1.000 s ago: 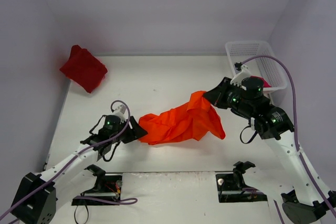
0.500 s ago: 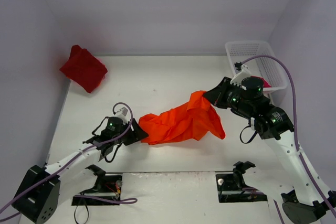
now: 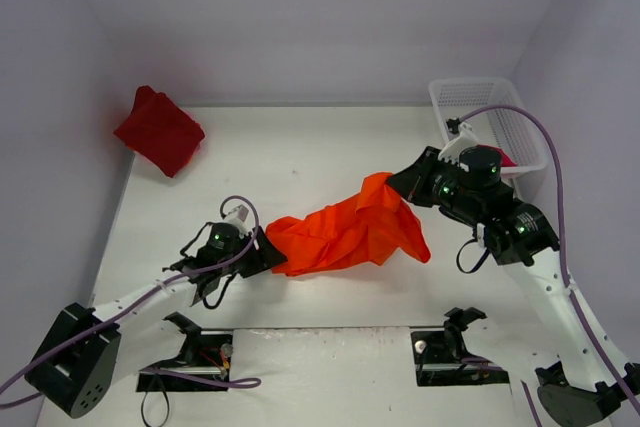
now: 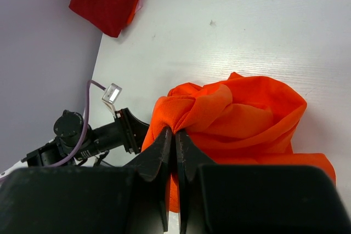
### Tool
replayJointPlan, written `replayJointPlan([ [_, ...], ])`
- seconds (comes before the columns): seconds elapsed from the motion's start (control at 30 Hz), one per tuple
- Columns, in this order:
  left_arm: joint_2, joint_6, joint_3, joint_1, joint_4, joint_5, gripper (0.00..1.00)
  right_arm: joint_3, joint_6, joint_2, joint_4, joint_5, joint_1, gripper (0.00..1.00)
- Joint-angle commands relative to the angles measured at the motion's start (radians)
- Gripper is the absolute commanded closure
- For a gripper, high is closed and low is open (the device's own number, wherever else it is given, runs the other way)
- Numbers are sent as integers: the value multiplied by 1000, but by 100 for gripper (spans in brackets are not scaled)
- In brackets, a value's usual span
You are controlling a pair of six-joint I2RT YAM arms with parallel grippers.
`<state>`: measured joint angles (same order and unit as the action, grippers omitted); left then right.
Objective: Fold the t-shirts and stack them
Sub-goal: Flatten out the tshirt
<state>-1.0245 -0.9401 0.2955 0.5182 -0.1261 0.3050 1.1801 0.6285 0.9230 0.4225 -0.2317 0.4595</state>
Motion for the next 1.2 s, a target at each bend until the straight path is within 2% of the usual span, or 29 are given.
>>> replayJointPlan([
  [0.0,14,-12,45,9,-55,-14,48,3,4,10,-85,11,2,100],
  [0.5,156,-11,134,22,169,-33,48,-28,4,11,-102,11,2,100],
  [1.17,173,-11,133,34,198,-40,49,-51,11,0,-108,12,2,100],
])
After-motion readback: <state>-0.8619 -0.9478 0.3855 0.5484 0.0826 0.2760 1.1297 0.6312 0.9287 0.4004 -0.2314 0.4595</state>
